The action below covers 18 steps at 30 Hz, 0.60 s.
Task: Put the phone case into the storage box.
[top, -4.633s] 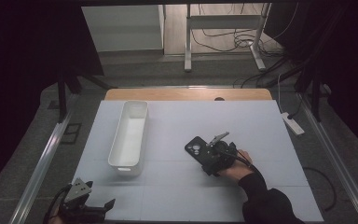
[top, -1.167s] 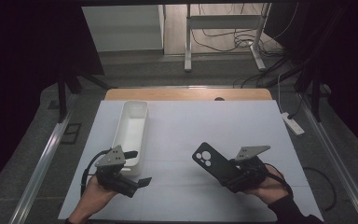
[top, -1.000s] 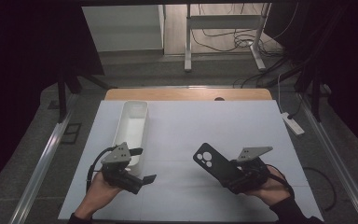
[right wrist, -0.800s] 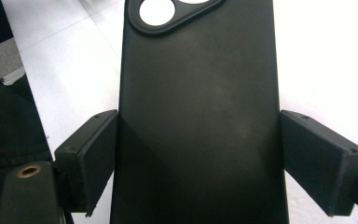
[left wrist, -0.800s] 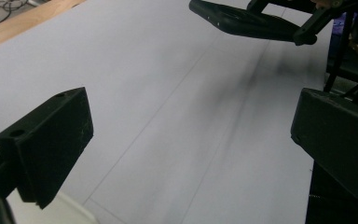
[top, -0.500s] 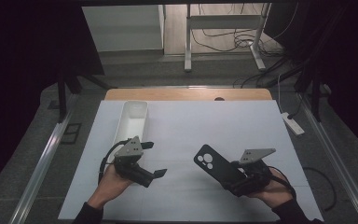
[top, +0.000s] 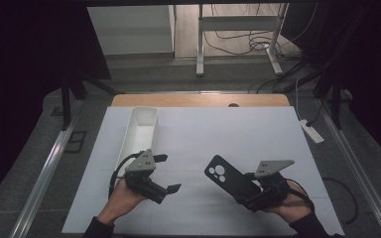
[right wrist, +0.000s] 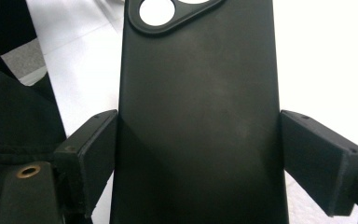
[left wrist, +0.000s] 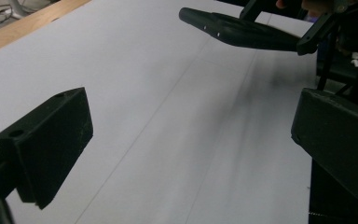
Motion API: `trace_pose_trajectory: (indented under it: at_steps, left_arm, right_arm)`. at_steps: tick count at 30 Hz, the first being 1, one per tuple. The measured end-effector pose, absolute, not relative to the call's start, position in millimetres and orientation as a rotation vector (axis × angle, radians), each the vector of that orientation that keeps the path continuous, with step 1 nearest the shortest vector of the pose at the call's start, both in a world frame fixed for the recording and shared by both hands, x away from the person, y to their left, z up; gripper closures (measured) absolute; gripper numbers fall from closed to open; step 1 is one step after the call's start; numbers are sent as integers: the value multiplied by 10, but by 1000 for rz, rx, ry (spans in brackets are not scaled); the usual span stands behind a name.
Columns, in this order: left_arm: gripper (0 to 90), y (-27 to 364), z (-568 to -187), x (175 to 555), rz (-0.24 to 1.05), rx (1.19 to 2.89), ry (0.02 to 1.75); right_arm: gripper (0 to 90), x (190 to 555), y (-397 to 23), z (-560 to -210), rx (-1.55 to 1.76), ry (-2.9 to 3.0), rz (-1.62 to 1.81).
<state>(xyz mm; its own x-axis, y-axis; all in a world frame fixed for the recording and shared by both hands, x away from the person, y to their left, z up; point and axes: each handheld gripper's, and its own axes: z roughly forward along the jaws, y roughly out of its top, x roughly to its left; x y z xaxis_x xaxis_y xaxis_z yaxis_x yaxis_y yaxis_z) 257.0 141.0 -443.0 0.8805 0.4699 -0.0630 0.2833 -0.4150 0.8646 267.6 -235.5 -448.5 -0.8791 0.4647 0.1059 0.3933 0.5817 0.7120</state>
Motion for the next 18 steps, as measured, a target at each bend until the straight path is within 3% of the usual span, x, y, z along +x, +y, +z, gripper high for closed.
trace_pose_trajectory:
  at_steps: [18]
  left_arm:
    - [0,1362,-4479,2463,159,2020,493]
  right_arm:
    - [153,2586,-2186,-4521,601,2780,1322]
